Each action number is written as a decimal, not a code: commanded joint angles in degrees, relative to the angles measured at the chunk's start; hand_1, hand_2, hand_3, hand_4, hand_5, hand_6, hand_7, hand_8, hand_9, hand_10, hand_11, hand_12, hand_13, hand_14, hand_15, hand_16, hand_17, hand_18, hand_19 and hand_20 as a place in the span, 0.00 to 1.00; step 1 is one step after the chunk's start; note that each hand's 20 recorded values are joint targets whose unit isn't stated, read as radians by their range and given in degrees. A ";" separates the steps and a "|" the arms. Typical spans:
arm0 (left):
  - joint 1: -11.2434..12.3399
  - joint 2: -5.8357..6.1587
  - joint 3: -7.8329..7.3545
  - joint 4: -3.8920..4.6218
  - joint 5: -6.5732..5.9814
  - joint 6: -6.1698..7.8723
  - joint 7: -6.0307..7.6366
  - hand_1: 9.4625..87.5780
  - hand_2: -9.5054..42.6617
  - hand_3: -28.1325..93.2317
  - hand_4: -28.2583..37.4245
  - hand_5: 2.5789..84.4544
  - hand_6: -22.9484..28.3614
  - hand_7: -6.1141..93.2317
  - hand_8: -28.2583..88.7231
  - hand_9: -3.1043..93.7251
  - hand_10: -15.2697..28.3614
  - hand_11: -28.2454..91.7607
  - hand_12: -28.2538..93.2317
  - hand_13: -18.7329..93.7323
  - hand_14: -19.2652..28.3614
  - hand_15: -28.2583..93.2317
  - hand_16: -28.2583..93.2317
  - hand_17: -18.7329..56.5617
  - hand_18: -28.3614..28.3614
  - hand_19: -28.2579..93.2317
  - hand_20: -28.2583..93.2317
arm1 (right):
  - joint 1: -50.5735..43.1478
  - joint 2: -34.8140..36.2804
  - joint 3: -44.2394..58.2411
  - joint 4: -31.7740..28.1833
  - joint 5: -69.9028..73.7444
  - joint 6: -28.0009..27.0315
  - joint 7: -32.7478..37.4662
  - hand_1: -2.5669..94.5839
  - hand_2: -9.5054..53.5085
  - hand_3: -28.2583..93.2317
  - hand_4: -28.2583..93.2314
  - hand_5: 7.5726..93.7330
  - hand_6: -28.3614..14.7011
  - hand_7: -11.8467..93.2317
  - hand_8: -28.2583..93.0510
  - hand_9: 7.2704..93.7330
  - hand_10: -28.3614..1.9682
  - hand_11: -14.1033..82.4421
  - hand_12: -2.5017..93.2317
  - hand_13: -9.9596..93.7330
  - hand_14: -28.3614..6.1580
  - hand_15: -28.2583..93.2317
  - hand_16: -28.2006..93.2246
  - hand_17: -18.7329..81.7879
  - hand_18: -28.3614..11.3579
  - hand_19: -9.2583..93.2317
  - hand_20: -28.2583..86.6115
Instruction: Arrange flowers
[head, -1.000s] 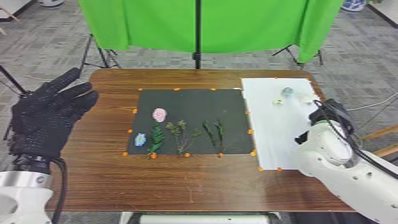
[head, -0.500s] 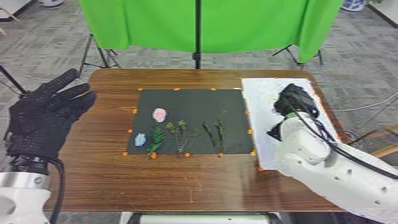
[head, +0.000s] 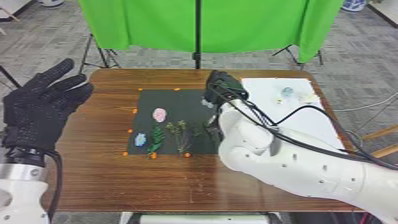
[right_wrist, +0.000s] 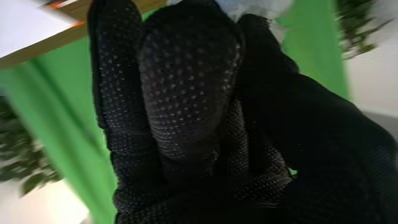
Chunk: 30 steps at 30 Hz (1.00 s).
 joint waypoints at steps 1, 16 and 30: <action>-0.65 1.13 -0.71 0.42 0.28 -0.31 0.28 0.18 0.33 0.89 0.07 0.44 0.65 0.25 0.15 0.41 0.84 0.50 0.33 0.40 1.00 0.70 0.14 0.16 0.96 0.76 0.37 | 3.76 -7.03 -4.13 3.54 1.81 -1.65 -3.20 0.64 0.00 0.83 0.00 0.84 0.64 0.41 0.29 1.00 0.71 0.26 0.28 1.00 0.75 0.66 0.34 0.82 0.49 0.89 0.00; -6.69 3.76 2.05 2.43 0.18 -2.52 0.45 0.18 0.33 0.89 0.07 0.44 0.65 0.25 0.15 0.41 0.84 0.50 0.32 0.40 1.00 0.70 0.14 0.16 0.96 0.75 0.38 | 10.33 -13.03 -11.56 9.34 4.78 -1.19 -2.61 0.63 0.00 0.83 0.00 0.83 0.65 0.43 0.28 1.00 0.71 0.28 0.29 1.00 0.76 0.66 0.35 0.81 0.49 0.91 0.00; -9.73 5.75 4.36 3.55 -0.53 -3.99 1.57 0.18 0.33 0.89 0.07 0.44 0.65 0.25 0.15 0.41 0.84 0.50 0.33 0.40 1.00 0.70 0.14 0.16 0.96 0.75 0.38 | 14.16 -14.48 -18.79 10.13 5.33 0.77 -1.20 0.62 0.00 0.83 0.00 0.82 0.67 0.43 0.27 1.00 0.71 0.30 0.29 1.00 0.77 0.67 0.35 0.79 0.46 0.95 0.00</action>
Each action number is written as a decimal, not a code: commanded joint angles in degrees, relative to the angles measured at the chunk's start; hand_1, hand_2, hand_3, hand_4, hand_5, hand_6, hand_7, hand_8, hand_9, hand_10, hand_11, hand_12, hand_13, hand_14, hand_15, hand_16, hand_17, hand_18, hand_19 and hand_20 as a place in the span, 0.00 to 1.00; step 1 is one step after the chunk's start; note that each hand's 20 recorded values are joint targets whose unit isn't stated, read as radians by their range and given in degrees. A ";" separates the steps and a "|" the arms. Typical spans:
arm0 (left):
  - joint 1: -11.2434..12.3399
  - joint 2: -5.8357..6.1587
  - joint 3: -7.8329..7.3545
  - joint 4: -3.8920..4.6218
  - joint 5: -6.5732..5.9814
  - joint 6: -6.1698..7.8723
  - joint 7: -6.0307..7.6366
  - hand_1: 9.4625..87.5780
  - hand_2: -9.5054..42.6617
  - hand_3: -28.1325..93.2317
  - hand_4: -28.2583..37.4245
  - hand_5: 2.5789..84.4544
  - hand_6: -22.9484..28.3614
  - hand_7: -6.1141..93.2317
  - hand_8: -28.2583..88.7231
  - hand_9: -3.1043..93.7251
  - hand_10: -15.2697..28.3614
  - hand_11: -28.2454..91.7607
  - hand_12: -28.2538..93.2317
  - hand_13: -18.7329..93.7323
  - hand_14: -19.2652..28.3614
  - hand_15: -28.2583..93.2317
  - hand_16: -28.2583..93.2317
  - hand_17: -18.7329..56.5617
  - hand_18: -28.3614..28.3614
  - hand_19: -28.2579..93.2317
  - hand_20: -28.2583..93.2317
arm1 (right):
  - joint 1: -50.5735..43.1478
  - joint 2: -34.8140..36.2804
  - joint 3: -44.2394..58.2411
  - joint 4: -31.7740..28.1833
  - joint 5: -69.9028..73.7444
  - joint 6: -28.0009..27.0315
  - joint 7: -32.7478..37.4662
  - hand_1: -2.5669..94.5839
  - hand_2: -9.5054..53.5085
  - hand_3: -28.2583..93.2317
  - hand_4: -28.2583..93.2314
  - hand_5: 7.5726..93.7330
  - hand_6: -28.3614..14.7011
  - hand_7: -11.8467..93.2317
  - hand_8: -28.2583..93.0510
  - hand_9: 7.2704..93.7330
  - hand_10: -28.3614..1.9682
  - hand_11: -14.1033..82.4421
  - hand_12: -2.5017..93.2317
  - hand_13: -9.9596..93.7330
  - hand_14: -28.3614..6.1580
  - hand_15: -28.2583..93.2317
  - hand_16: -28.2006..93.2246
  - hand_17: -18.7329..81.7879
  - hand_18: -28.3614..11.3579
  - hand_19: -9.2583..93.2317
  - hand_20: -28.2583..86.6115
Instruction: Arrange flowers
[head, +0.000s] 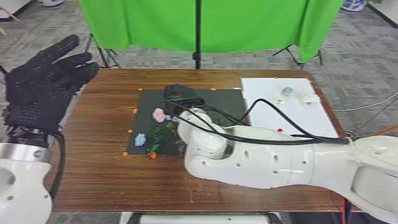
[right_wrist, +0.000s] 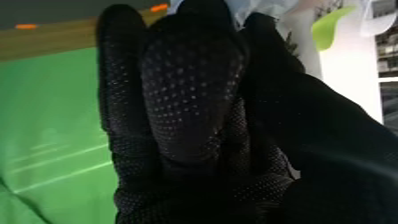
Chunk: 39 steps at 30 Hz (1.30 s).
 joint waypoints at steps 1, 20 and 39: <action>-1.29 1.38 1.40 0.86 -0.46 -1.54 0.52 0.18 0.33 0.89 0.07 0.44 0.66 0.25 0.15 0.41 0.84 0.50 0.33 0.40 1.00 0.70 0.14 0.16 0.96 0.75 0.38 | 3.06 -1.65 -3.12 0.71 0.15 1.93 1.38 0.62 0.00 0.83 0.00 0.82 0.67 0.43 0.27 1.00 0.71 0.30 0.29 1.00 0.77 0.68 0.35 0.79 0.46 0.95 0.00; -3.20 1.23 2.48 1.11 0.09 -2.39 -0.42 0.18 0.33 0.89 0.07 0.44 0.66 0.25 0.15 0.41 0.84 0.50 0.32 0.40 1.00 0.70 0.14 0.16 0.96 0.75 0.38 | 5.44 -3.15 -7.82 3.47 -0.82 3.47 2.31 0.60 0.00 0.82 0.00 0.80 0.67 0.39 0.24 1.00 0.71 0.34 0.27 1.00 0.78 0.68 0.36 0.78 0.46 0.96 0.00; -4.26 1.17 3.58 1.43 0.10 -2.94 -0.47 0.18 0.33 0.89 0.07 0.44 0.65 0.25 0.15 0.41 0.84 0.50 0.32 0.40 1.00 0.70 0.14 0.16 0.96 0.75 0.38 | 6.15 -3.16 -9.31 3.91 -0.36 1.74 2.49 0.55 0.00 0.83 0.00 0.73 0.66 0.29 0.22 1.00 0.68 0.33 0.27 1.00 0.78 0.66 0.37 0.77 0.44 0.97 0.00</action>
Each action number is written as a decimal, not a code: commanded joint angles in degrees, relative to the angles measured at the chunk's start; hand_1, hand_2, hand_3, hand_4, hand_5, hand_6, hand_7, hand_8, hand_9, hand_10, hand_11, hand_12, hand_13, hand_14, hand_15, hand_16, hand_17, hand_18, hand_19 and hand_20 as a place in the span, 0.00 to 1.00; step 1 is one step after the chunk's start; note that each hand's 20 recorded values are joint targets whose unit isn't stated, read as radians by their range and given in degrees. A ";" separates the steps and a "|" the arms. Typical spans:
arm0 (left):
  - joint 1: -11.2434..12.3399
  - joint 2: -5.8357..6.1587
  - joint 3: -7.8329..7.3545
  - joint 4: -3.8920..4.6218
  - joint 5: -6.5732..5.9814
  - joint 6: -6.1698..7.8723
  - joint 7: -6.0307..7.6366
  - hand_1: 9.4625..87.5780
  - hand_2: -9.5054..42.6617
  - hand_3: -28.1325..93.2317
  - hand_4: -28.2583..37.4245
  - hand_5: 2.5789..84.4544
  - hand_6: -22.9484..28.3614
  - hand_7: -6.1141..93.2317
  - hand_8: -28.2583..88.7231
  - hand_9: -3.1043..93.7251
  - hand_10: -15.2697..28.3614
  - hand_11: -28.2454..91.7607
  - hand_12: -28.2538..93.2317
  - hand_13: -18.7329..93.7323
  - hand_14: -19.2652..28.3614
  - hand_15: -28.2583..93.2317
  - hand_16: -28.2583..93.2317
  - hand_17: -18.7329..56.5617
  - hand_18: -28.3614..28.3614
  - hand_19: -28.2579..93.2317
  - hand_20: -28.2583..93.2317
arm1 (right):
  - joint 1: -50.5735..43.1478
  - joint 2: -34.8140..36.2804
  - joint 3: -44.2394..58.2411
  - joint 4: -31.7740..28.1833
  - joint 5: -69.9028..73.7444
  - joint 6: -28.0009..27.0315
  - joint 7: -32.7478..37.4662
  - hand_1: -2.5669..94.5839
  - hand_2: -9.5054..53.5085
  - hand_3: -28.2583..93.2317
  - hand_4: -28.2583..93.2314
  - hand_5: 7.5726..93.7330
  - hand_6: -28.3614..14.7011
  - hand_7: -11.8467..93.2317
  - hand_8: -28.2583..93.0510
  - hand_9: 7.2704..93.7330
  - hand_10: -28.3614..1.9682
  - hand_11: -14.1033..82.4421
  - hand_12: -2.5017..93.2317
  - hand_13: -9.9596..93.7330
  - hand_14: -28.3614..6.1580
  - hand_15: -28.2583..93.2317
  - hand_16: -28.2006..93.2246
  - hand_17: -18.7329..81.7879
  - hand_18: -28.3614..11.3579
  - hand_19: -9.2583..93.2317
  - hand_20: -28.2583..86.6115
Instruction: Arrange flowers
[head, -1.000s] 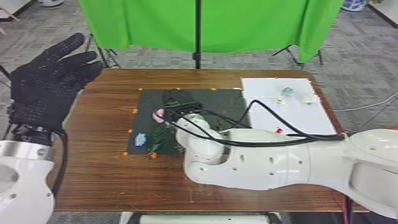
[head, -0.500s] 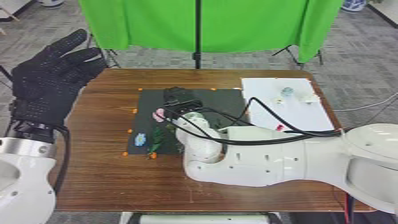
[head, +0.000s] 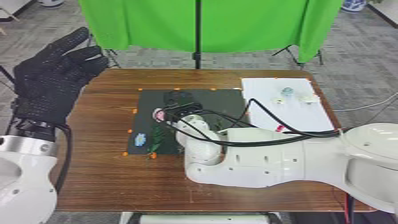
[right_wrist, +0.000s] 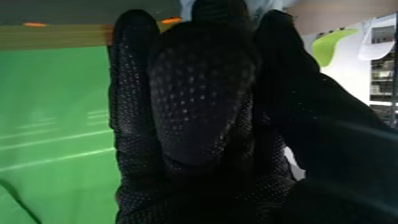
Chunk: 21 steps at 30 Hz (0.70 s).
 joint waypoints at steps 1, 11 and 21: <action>0.23 -0.49 0.34 0.37 0.23 -0.76 -0.84 0.18 0.33 0.89 0.07 0.44 0.66 0.25 0.15 0.41 0.84 0.50 0.32 0.40 1.00 0.70 0.14 0.16 0.96 0.75 0.38 | 1.09 -0.52 -0.09 0.28 -0.53 -0.53 0.25 0.55 0.00 0.83 0.00 0.72 0.66 0.29 0.22 1.00 0.68 0.33 0.27 1.00 0.78 0.66 0.37 0.77 0.44 0.97 0.00; 0.40 -0.71 0.22 0.36 0.23 -0.53 -0.93 0.18 0.33 0.89 0.07 0.44 0.66 0.25 0.15 0.41 0.84 0.50 0.33 0.40 1.00 0.70 0.14 0.17 0.96 0.76 0.39 | 0.87 -0.36 0.16 0.37 -0.53 -1.20 0.16 0.53 0.00 0.84 0.00 0.70 0.66 0.27 0.19 1.00 0.67 0.34 0.27 1.00 0.77 0.66 0.37 0.76 0.44 0.97 0.00; 0.25 -0.86 0.41 0.27 0.21 -0.33 -1.63 0.18 0.33 0.89 0.07 0.44 0.66 0.25 0.15 0.41 0.84 0.50 0.32 0.40 1.00 0.70 0.14 0.17 0.95 0.76 0.39 | 0.10 0.26 1.88 -0.56 0.73 -2.31 -0.90 0.49 0.00 0.86 0.00 0.65 0.67 0.26 0.13 0.99 0.66 0.37 0.24 1.00 0.76 0.66 0.38 0.76 0.43 0.97 0.00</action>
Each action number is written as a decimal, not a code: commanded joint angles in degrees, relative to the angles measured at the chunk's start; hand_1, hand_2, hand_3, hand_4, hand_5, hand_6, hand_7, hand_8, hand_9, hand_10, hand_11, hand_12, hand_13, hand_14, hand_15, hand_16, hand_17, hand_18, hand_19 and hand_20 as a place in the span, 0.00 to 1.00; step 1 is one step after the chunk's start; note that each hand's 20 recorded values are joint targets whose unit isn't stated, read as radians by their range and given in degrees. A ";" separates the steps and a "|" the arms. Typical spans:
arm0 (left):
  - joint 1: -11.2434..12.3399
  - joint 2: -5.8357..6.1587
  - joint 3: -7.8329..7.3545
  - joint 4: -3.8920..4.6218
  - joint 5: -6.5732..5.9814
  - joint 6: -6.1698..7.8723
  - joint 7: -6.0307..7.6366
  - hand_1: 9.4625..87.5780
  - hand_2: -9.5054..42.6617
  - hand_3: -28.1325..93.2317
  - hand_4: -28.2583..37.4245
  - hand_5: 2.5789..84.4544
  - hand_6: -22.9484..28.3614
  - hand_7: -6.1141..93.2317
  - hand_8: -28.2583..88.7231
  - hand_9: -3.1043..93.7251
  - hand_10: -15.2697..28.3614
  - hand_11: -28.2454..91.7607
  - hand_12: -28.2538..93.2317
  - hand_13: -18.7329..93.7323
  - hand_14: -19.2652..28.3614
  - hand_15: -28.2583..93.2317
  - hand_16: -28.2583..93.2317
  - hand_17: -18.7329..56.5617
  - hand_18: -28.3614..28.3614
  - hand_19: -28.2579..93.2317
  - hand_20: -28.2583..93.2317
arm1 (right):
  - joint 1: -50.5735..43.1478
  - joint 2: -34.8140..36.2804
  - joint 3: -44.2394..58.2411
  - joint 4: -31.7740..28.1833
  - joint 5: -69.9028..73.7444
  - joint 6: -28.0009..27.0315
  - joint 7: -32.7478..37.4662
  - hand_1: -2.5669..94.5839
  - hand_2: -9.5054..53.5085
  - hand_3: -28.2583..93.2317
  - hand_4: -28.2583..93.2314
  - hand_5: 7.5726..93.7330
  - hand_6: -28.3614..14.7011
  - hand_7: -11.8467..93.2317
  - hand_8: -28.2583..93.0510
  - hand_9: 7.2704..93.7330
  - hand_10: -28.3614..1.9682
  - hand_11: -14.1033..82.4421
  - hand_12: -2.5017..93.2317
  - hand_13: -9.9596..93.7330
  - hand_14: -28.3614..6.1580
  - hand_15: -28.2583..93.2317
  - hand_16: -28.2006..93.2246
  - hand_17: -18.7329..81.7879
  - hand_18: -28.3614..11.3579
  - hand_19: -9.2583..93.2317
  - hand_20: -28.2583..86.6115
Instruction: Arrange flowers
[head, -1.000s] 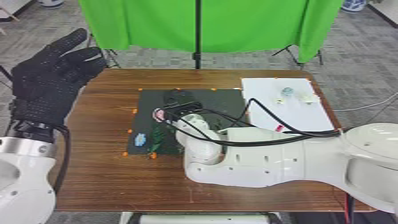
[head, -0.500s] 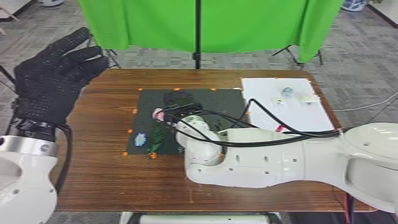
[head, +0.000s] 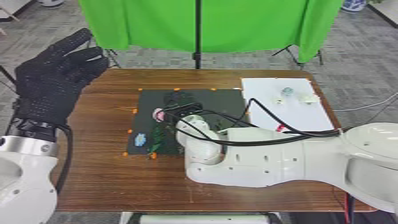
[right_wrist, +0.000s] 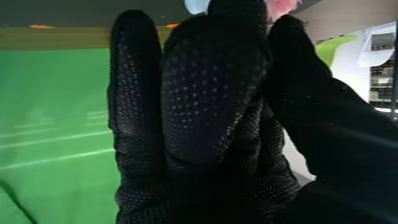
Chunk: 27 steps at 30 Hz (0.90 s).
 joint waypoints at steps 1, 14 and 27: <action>0.56 -0.82 0.11 0.16 0.25 -0.09 -1.29 0.18 0.33 0.89 0.07 0.44 0.66 0.25 0.15 0.41 0.84 0.50 0.32 0.40 1.00 0.70 0.14 0.17 0.95 0.76 0.40 | 0.04 0.34 1.92 -0.85 0.27 -1.27 -0.69 0.49 0.00 0.86 0.00 0.64 0.66 0.26 0.13 0.98 0.66 0.37 0.24 1.00 0.76 0.66 0.38 0.75 0.42 0.97 0.00; 10.34 -3.65 -5.56 -2.50 -0.07 2.91 -1.12 0.18 0.33 0.89 0.07 0.44 0.66 0.25 0.15 0.41 0.84 0.50 0.32 0.40 1.00 0.70 0.14 0.17 0.95 0.75 0.40 | -2.43 8.61 9.87 -5.54 3.07 -5.11 -2.10 0.46 0.00 0.87 0.01 0.59 0.62 0.25 0.13 0.93 0.56 0.38 0.20 0.98 0.71 0.64 0.39 0.72 0.38 0.96 0.00; 17.86 -6.67 -7.98 -4.91 -0.43 4.59 1.19 0.18 0.33 0.89 0.07 0.44 0.66 0.25 0.15 0.41 0.84 0.50 0.32 0.40 1.00 0.70 0.14 0.17 0.95 0.75 0.40 | -9.53 21.57 22.38 -10.01 4.26 -2.21 0.49 0.44 0.00 0.87 0.02 0.55 0.58 0.24 0.14 0.73 0.41 0.33 0.17 0.86 0.61 0.64 0.36 0.68 0.32 0.95 0.00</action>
